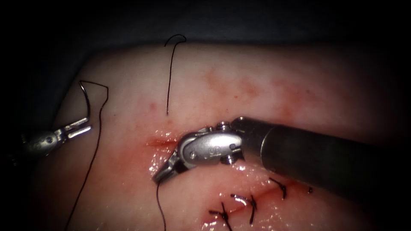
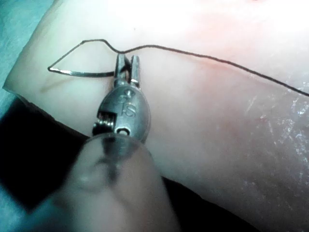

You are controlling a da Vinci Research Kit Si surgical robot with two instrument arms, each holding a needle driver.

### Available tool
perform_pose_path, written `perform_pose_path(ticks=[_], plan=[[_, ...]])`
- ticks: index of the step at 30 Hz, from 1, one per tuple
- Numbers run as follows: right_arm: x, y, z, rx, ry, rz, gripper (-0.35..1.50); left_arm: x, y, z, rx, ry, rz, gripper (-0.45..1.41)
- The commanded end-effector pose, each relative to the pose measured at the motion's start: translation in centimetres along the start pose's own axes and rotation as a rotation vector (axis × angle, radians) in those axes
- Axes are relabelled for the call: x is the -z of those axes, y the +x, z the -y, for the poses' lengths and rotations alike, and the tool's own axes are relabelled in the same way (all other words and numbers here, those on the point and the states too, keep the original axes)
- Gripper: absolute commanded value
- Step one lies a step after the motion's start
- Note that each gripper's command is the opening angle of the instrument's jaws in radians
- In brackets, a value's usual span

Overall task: Wound Closure
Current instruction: Grab the thread with the right grasper and pull it through the incision until a short thread tail remains, then grab the thread with the right gripper and pull it through the incision until a short thread tail remains

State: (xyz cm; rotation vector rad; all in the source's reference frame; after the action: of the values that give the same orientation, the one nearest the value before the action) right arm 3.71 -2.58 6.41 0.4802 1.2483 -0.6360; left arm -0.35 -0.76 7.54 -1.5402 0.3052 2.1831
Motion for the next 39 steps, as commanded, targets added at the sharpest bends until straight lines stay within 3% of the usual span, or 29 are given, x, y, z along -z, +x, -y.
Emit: perform_pose_path(ticks=[1, 10, 15, 29, 39], plan=[[-0.12, 0.13, 0.04, 0.022, 0.012, -0.001, -0.35, -0.1, -0.02, 0.02, -0.001, 0.001, -0.002, -0.45], [-0.45, 0.86, 0.58, 0.091, 0.059, -0.02, -0.35, -0.13, -0.01, 0.0, -0.001, 0.003, -0.001, -0.45], [-0.6, 1.14, 0.8, 0.121, 0.079, -0.034, -0.35, -0.13, -0.01, 0.01, 0.0, 0.003, -0.001, -0.45], [-0.88, 1.38, 1.2, 0.103, 0.116, -0.079, -0.35, -0.17, 0.01, 0.02, 0.002, 0.004, 0.0, -0.45], [-0.72, 1.37, 1.12, 0.058, 0.072, -0.163, -0.35, -0.19, 0.01, 0.01, 0.003, 0.003, 0.003, -0.45]])
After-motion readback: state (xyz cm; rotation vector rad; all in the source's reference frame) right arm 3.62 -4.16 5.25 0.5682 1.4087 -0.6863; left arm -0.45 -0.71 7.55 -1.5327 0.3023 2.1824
